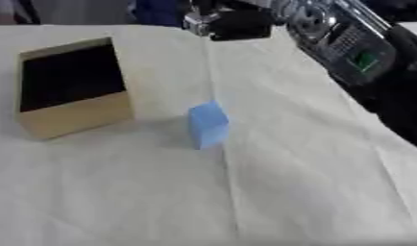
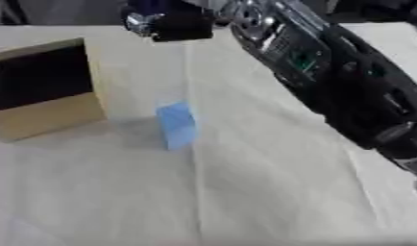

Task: Pick up objects on the table and place them in the box.

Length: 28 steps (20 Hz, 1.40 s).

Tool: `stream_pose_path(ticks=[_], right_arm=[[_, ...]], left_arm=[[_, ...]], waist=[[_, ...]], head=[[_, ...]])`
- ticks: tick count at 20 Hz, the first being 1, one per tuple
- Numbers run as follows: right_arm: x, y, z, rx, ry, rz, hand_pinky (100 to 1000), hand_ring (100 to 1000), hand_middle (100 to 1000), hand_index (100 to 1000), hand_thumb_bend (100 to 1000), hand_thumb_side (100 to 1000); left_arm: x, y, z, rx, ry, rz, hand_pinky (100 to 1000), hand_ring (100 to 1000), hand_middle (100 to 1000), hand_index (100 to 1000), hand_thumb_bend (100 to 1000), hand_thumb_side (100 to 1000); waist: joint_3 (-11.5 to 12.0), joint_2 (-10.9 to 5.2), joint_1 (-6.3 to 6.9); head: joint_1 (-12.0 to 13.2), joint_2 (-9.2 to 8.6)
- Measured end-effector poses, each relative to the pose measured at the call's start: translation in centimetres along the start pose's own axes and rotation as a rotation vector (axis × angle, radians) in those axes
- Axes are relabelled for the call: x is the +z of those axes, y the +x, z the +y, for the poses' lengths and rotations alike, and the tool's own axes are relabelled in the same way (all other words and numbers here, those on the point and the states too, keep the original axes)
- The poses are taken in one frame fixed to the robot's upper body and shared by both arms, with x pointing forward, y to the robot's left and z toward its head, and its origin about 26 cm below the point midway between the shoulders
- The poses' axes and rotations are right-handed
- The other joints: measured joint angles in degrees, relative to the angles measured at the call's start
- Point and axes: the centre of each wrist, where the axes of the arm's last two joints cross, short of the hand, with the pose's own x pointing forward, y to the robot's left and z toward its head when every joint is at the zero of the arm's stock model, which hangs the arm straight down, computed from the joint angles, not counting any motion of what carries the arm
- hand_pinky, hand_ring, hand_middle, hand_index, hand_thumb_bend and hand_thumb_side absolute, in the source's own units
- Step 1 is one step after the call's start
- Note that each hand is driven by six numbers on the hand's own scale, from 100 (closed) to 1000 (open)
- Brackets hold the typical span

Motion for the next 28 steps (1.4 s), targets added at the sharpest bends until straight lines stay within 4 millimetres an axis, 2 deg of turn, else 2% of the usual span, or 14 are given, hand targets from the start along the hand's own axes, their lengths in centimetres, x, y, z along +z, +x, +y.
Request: stream_pose_path(ticks=[5, 11, 13, 14, 16, 21, 23, 25, 28], right_arm=[[1.6, -0.1, -0.5, 0.010, 0.066, -0.019, 845, 896, 884, 974, 100, 1000], [2.5, 0.5, -1.0, 0.052, 0.136, -0.052, 865, 918, 913, 997, 116, 1000], [2.6, 0.7, -1.0, 0.055, 0.165, -0.059, 872, 927, 922, 1000, 243, 1000], [2.6, 0.7, -1.0, 0.053, 0.181, -0.061, 878, 934, 931, 1000, 339, 1000], [2.6, 0.6, -0.9, 0.043, 0.213, -0.062, 889, 942, 922, 1000, 417, 1000], [2.7, 0.9, -0.9, 0.046, 0.287, -0.059, 905, 942, 864, 1000, 397, 1000], [2.8, 1.1, -1.0, 0.059, 0.313, -0.061, 915, 943, 835, 972, 444, 1000], [2.9, 1.4, -1.1, 0.071, 0.336, -0.062, 938, 960, 850, 984, 523, 1000], [3.0, 1.6, -1.2, 0.090, 0.364, -0.062, 950, 974, 871, 1000, 551, 1000]], left_arm=[[0.0, 0.0, 0.0, -0.001, -0.001, 0.001, 752, 903, 743, 878, 159, 1000], [0.1, -0.1, 0.1, -0.004, -0.005, 0.005, 752, 902, 743, 878, 155, 1000], [0.1, -0.1, 0.1, -0.004, -0.005, 0.005, 752, 903, 743, 878, 155, 1000], [0.1, -0.1, 0.1, -0.004, -0.005, 0.005, 751, 902, 742, 878, 154, 1000], [0.1, -0.1, 0.1, -0.004, -0.007, 0.004, 751, 902, 742, 877, 153, 1000], [0.1, -0.1, 0.1, -0.004, -0.010, 0.004, 750, 903, 741, 874, 150, 1000], [0.1, -0.1, 0.1, -0.004, -0.011, 0.004, 750, 902, 741, 874, 150, 1000], [0.1, -0.1, 0.1, -0.004, -0.011, 0.004, 749, 902, 740, 874, 149, 1000], [0.1, -0.1, 0.1, -0.004, -0.011, 0.004, 749, 902, 739, 872, 149, 1000]], waist=[[-0.5, -0.62, -0.03], [-0.7, -1.07, -0.12], [-0.7, -1.11, -0.12], [-0.7, -1.12, -0.11], [-0.7, -1.12, -0.08], [-0.8, -1.12, 0.00], [-0.9, -1.12, 0.02], [-0.9, -1.12, 0.03], [-1.0, -1.12, 0.05]], head=[[0.7, 0.06], [1.0, 0.11], [1.0, 0.11], [1.0, 0.11], [1.0, 0.11], [1.2, 0.11], [1.2, 0.12], [1.3, 0.12], [1.4, 0.12]])
